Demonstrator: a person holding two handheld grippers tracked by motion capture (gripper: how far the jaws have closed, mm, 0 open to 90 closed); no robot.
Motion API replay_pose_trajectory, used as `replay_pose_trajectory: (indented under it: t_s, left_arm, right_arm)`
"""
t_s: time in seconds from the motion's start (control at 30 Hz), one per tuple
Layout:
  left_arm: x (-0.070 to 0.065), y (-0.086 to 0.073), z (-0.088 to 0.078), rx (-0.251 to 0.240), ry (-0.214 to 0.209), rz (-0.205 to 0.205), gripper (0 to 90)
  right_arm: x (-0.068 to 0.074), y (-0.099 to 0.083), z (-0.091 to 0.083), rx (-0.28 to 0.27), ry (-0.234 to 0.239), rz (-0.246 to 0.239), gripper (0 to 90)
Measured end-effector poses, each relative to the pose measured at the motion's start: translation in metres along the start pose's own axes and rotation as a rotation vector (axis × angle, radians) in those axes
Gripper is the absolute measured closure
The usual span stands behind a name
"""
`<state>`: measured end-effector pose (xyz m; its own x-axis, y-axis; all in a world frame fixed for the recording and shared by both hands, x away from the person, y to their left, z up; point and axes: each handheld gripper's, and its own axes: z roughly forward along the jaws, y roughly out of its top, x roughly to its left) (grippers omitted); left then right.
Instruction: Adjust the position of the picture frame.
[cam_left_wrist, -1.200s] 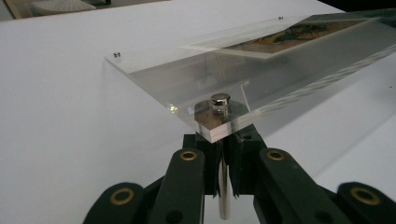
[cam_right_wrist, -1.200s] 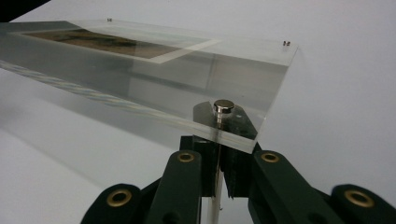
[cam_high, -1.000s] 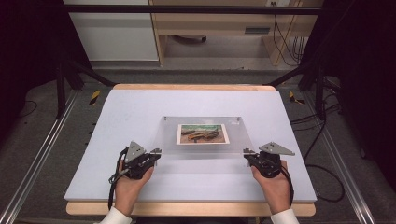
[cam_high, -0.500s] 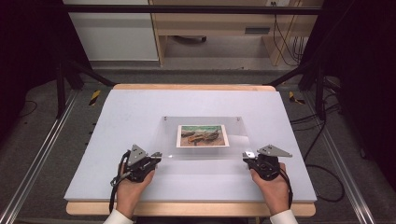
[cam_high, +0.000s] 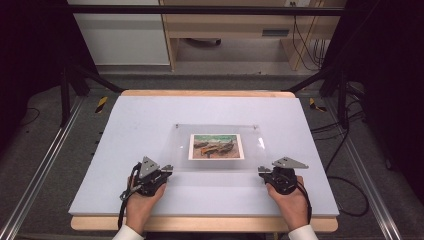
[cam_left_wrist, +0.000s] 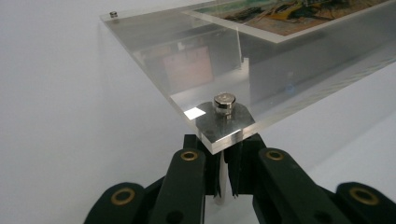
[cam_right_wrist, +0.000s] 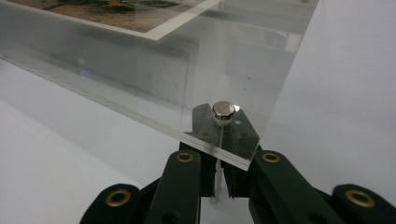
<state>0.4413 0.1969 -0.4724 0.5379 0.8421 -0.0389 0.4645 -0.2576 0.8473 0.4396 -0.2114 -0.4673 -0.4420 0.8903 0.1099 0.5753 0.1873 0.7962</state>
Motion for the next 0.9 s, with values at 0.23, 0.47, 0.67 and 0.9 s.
replay_pose_trajectory:
  t_s: [0.23,0.47,0.67,0.9]
  left_arm:
    - [0.0001,-0.0012,0.0017,0.006,-0.002,-0.002,83.7]
    - [0.0006,-0.0013,0.0022,0.01,-0.002,0.009,83.6]
    - [0.0011,-0.0003,0.0014,0.021,-0.013,0.015,80.1]
    - [0.001,-0.0009,-0.0058,0.053,-0.033,0.025,50.0]
  right_arm:
    - [0.0006,-0.0007,0.0026,0.007,-0.008,0.003,83.9]
    - [-0.0004,-0.0009,0.0034,0.009,-0.006,0.001,83.9]
    - [-0.0002,-0.0013,0.0032,0.008,0.004,0.003,80.0]
    - [0.0028,-0.0035,-0.0059,0.0,-0.009,-0.002,48.5]
